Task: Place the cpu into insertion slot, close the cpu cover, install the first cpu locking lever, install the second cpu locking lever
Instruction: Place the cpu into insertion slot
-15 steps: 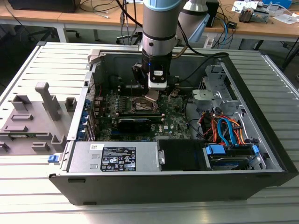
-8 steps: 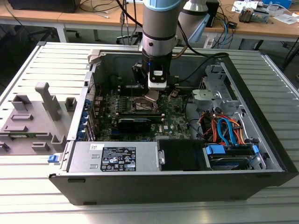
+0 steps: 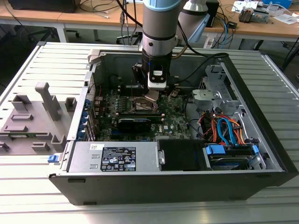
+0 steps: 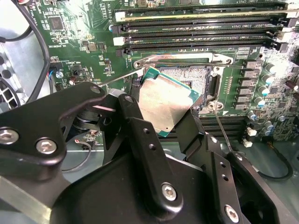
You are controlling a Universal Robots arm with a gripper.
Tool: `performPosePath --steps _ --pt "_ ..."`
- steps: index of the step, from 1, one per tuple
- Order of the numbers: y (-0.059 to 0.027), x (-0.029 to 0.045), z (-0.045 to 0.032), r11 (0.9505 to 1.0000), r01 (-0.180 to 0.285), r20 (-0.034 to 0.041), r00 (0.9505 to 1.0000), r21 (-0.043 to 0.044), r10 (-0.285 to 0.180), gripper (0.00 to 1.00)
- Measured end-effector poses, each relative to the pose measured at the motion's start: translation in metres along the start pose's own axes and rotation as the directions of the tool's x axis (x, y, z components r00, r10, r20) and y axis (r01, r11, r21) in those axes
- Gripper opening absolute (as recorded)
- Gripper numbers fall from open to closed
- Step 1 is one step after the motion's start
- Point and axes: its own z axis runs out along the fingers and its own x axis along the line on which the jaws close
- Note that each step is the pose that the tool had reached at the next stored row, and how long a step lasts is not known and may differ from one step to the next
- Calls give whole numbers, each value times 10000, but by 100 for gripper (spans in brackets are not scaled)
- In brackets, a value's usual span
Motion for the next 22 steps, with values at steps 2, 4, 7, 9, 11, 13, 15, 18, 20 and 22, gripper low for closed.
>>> performPosePath --steps 2,4,7,9,11,13,15,18,20,22 --pt "0 0 0 10000 -18 1 10000 -2 18 55" --pt "0 0 0 10000 -36 3 10000 -1 36 55" --pt "0 0 0 10000 -54 4 10000 0 54 55" --pt "0 0 0 10000 -68 5 10000 -2 68 55" --pt "0 0 0 10000 -81 6 10000 -1 81 55" --pt "0 0 0 10000 -96 7 10000 -2 96 55" --pt "0 0 0 9999 -114 9 9999 -3 114 55" --pt "0 0 0 9999 -142 11 9999 -1 142 55" --pt "0 0 0 9999 -154 12 9999 -2 154 55" --pt "0 0 0 9999 -169 13 9999 -2 169 55"
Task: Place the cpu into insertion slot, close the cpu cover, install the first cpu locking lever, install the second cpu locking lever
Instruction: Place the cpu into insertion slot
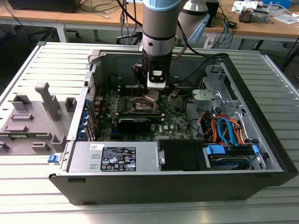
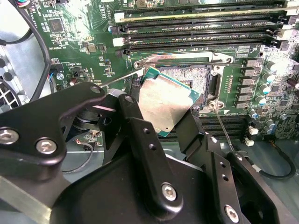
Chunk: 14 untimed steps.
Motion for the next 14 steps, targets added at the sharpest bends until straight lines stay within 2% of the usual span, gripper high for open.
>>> performPosePath --steps 14 --pt "0 0 0 9999 -125 9 9999 -3 125 55"
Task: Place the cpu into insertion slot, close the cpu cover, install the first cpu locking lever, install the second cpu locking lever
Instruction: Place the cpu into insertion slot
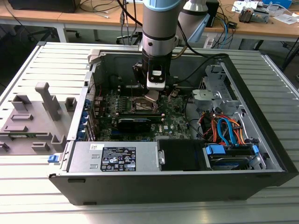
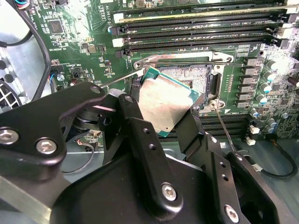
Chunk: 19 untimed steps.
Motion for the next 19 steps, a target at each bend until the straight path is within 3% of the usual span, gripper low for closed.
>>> performPosePath --steps 19 --pt "0 0 1 9999 -166 13 9999 -4 166 55"
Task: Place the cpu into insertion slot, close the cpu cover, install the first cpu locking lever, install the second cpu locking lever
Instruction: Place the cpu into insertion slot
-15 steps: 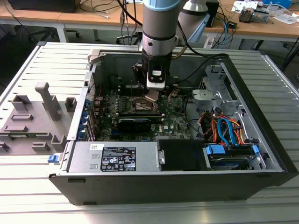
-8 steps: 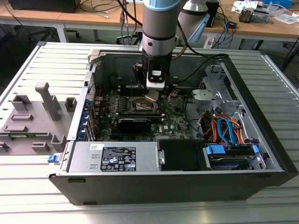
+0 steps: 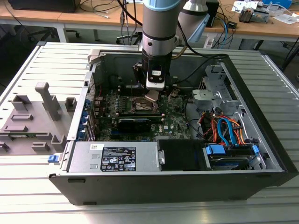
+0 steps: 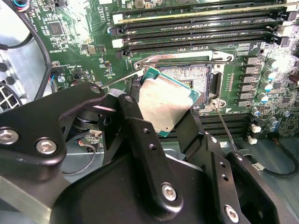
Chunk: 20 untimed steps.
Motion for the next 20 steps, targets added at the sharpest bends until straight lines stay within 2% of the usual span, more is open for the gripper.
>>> performPosePath --steps 20 --pt "0 0 0 9999 -147 11 9999 -3 147 55"
